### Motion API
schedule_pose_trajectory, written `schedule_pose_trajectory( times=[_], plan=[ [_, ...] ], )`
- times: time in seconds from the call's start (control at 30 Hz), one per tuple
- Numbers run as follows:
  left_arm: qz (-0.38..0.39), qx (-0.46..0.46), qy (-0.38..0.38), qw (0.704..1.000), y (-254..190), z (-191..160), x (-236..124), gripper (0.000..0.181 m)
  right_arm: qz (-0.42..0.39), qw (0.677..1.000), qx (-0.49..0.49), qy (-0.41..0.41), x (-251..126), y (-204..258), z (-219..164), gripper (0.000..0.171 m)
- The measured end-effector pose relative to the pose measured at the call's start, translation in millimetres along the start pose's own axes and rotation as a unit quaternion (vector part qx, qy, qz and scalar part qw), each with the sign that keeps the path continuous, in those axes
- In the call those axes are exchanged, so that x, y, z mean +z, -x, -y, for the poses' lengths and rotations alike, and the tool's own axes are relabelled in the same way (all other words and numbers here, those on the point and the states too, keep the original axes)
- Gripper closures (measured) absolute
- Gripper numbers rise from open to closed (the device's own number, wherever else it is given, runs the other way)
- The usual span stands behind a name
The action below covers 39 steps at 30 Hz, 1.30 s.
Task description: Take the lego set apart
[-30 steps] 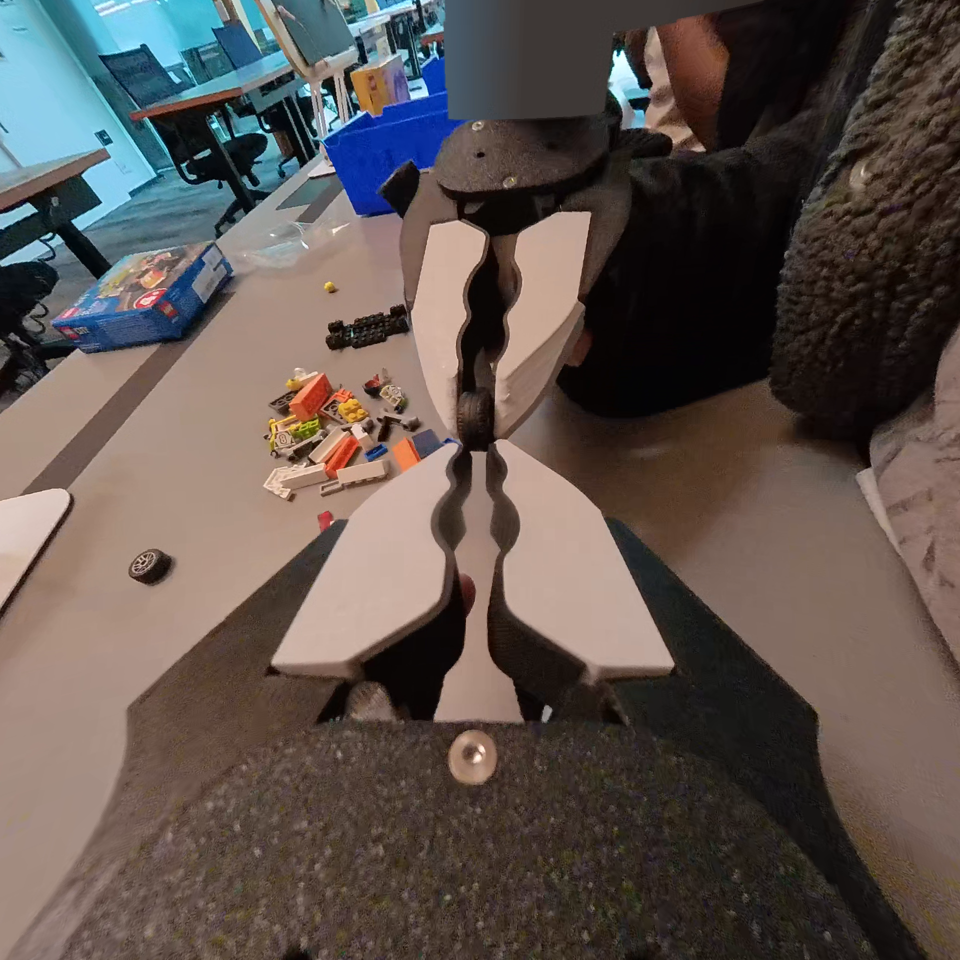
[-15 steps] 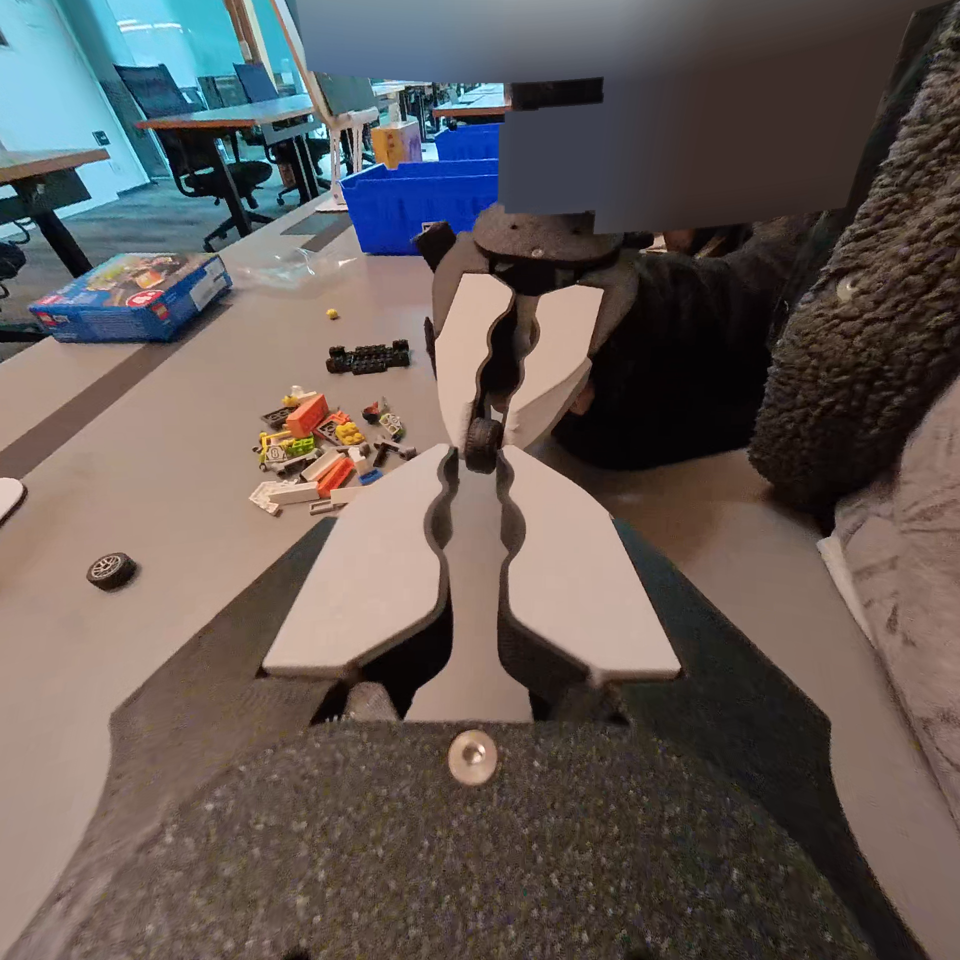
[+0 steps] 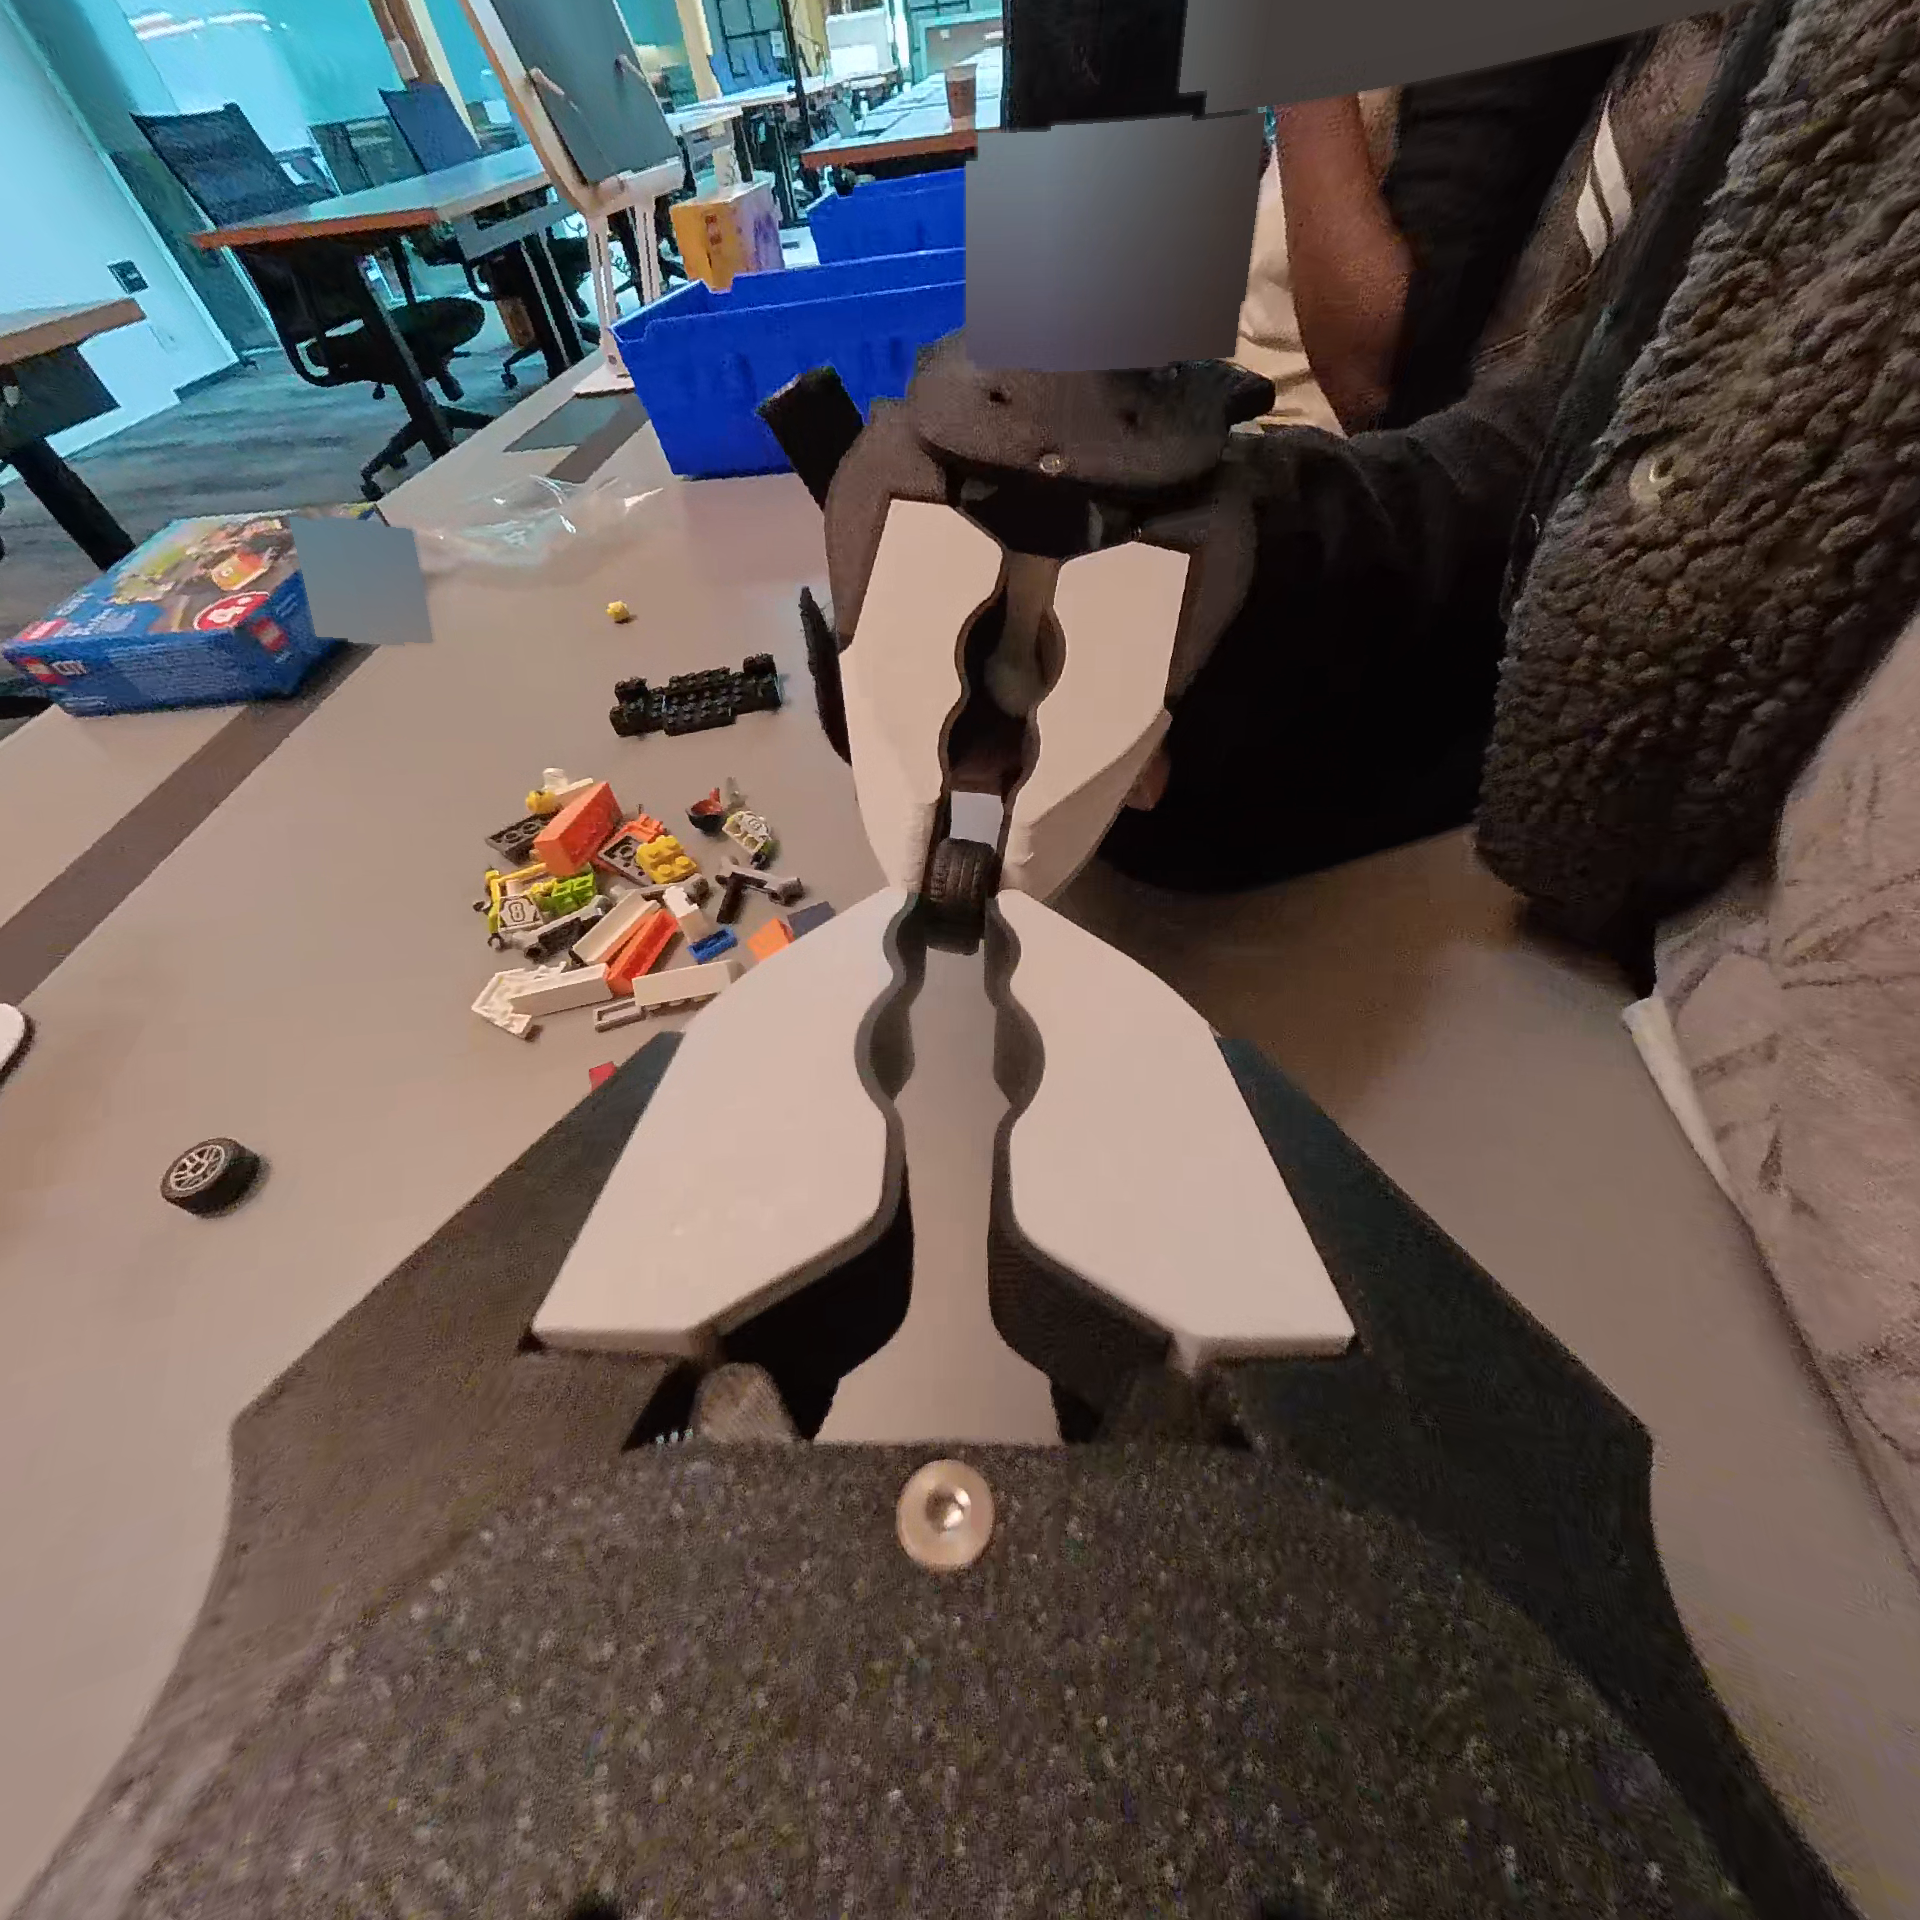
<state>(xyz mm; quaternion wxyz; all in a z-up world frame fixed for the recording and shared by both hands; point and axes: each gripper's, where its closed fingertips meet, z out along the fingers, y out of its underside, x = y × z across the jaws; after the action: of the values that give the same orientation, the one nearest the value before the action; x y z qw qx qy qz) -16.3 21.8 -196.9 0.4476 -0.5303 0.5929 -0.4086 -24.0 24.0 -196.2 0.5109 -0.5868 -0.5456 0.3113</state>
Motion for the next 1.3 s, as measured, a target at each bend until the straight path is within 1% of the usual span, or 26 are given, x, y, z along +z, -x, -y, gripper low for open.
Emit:
schedule_pose_trajectory(
  times=[0.17,0.33,0.83,1.1,1.3],
  plan=[
    [0.013,0.033,0.009,0.999,0,-1,0,0.171,-0.018,0.999,-0.045,0.008,0,0,0,0.161],
    [0.028,0.061,0.016,0.998,0,-2,0,0.171,-0.031,0.997,-0.065,0.014,0,-2,0,0.161],
    [0.064,0.05,0.019,0.997,7,-4,0,0.172,-0.047,0.998,-0.016,0.03,1,0,1,0.162],
    [0.085,0.064,0.037,0.994,11,-10,1,0.172,-0.061,0.997,-0.003,0.043,4,-1,-5,0.162],
    [0.08,0.063,0.051,0.993,11,-16,1,0.172,-0.064,0.996,-0.002,0.057,7,1,-10,0.162]
  ],
)
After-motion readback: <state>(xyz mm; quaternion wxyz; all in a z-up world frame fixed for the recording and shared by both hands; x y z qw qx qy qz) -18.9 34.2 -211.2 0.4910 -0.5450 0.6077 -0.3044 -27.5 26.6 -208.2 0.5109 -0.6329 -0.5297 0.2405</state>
